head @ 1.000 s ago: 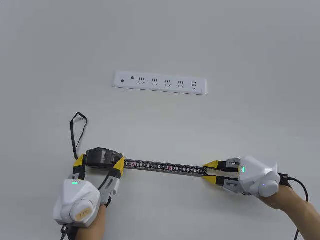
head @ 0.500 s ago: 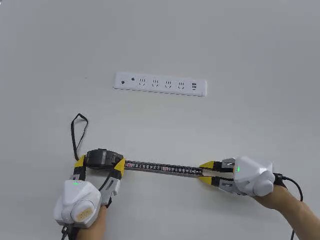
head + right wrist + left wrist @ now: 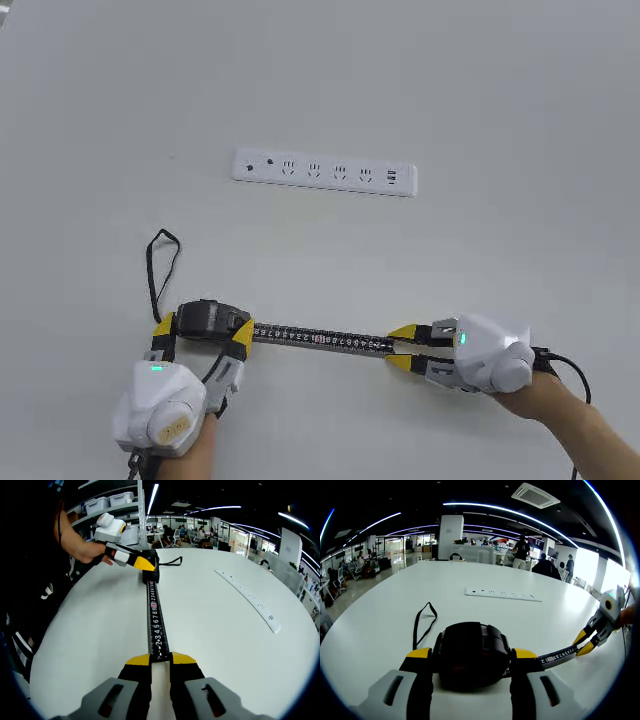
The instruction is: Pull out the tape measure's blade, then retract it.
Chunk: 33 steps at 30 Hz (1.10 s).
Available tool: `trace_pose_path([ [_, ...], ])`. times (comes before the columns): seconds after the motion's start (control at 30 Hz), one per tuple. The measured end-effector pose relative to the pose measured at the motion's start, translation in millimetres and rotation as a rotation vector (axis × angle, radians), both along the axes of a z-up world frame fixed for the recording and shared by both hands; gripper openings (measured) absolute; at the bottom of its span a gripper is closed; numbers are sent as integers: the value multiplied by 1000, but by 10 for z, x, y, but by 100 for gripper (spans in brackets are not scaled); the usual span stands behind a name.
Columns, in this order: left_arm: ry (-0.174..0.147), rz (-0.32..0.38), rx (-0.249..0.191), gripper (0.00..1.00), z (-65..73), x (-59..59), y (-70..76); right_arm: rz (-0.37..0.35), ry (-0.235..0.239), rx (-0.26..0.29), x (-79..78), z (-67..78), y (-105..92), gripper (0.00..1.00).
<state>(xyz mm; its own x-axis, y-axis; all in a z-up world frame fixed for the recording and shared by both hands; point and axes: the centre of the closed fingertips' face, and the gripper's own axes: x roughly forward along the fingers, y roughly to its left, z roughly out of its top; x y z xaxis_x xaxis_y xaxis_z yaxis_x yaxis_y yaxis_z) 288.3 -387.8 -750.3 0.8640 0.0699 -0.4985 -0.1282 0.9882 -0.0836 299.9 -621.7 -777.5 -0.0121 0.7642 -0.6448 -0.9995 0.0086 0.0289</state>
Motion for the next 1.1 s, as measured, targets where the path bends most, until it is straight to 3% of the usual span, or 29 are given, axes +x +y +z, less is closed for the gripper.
trace_pose_path([
  [0.73, 5, -3, 1, 59, 24, 0, -9, -5, 14, 6, -21, 1, 230, 11],
  [1.1, 5, -3, 1, 59, 1, 2, 8, 3, 13, 24, -42, 18, 452, 11],
])
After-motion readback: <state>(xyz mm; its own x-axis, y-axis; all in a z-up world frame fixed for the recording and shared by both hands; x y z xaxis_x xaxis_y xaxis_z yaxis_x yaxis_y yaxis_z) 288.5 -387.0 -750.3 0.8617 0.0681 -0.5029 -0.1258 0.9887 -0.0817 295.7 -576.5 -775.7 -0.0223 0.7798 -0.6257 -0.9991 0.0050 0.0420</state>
